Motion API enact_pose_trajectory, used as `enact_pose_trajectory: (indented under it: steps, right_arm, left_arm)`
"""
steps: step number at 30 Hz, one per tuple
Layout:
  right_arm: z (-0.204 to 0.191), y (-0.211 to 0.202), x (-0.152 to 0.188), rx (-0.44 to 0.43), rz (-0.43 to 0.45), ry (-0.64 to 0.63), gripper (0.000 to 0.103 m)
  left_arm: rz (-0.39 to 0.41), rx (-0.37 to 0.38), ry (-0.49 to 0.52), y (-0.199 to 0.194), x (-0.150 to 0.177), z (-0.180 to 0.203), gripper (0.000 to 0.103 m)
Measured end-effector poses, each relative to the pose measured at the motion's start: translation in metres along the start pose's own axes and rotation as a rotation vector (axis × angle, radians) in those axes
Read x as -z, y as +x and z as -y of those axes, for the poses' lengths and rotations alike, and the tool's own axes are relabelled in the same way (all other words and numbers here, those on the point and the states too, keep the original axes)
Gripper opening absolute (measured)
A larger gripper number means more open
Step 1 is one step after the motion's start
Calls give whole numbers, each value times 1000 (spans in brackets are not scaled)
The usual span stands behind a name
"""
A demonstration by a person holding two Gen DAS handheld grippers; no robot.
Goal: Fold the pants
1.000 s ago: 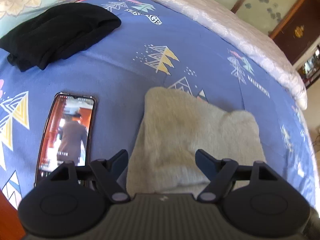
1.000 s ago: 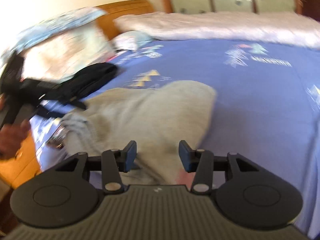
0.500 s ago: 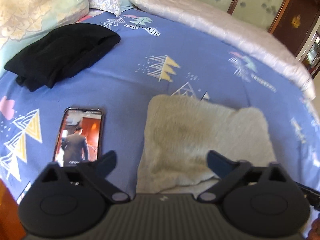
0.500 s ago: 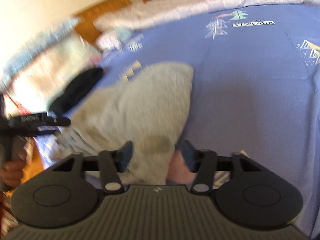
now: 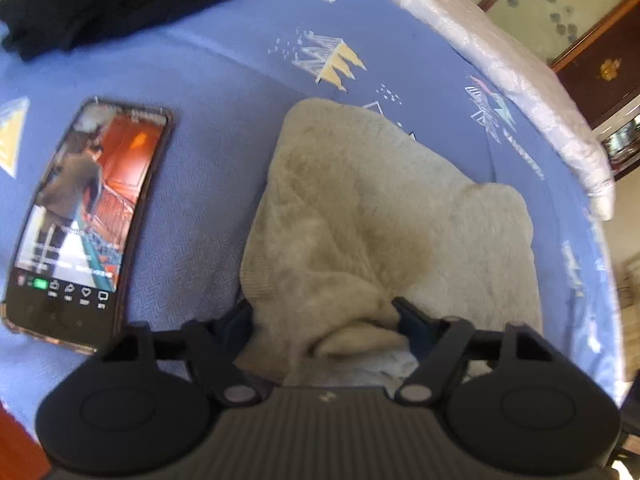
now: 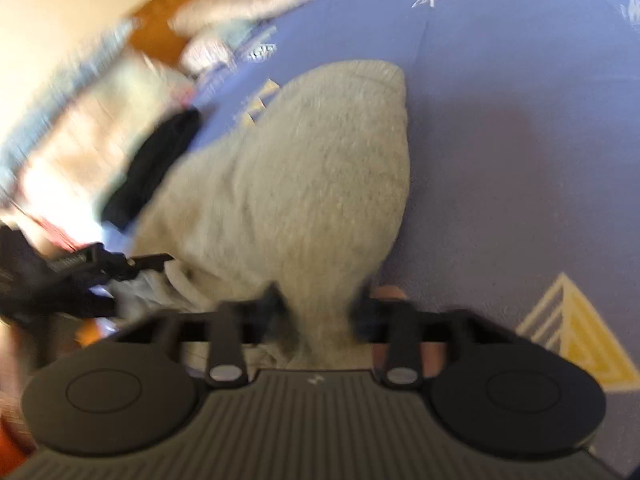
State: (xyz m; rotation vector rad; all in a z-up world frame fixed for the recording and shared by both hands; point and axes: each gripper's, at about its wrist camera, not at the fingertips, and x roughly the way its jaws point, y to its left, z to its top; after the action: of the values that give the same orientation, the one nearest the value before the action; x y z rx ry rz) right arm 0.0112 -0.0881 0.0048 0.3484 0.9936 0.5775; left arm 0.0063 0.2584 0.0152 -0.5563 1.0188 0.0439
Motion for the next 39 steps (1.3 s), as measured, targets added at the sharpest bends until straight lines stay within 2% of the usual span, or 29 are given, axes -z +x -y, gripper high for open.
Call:
enact_pose_trajectory:
  steps: [2, 3, 5, 7, 10, 12, 15, 17, 18, 20, 22, 24, 26, 30, 38, 39]
  right_arm:
    - [-17, -11, -3, 9, 50, -72, 21]
    - [-22, -20, -5, 9, 84, -107, 19]
    - [-33, -45, -10, 28, 162, -186, 18]
    - [-34, -73, -11, 59, 239, -243, 18]
    - [-19, -117, -6, 151, 325, -286, 18]
    - [3, -143, 2, 199, 347, -264, 18]
    - [40, -169, 26, 252, 327, -175, 18]
    - [67, -169, 46, 278, 283, -93, 20]
    - [78, -166, 54, 281, 255, -43, 24]
    - [97, -157, 68, 261, 220, 63, 35]
    - [101, -154, 73, 230, 240, 121, 47]
    - [107, -158, 71, 163, 278, 171, 67]
    - [112, -167, 66, 112, 325, 207, 74]
    - [125, -174, 56, 75, 381, 283, 76]
    - [149, -161, 64, 10, 310, 408, 76]
    - [149, -158, 63, 1, 299, 414, 76]
  left_arm:
    - [37, -15, 41, -10, 4, 16, 51]
    - [53, 2, 59, -17, 4, 24, 47]
    - [68, 82, 91, -27, 5, 45, 40]
    - [50, 174, 108, -28, 11, 68, 40]
    - [-15, 259, 169, -12, 32, 103, 40]
    - [-71, 289, 221, 5, 52, 129, 41]
    - [-107, 267, 307, 22, 81, 157, 49]
    - [-69, 182, 400, 24, 96, 172, 67]
    - [-61, 140, 446, 25, 102, 177, 68]
    - [-65, 114, 463, 25, 107, 174, 73]
    - [-85, 124, 429, 20, 99, 165, 77]
    - [-81, 130, 395, 11, 89, 155, 82]
    - [-58, 119, 374, 6, 76, 154, 91]
    - [-71, 154, 332, 10, 57, 156, 95]
    - [-216, 182, 301, 60, 73, 163, 99]
    - [-201, 182, 308, 62, 77, 163, 100]
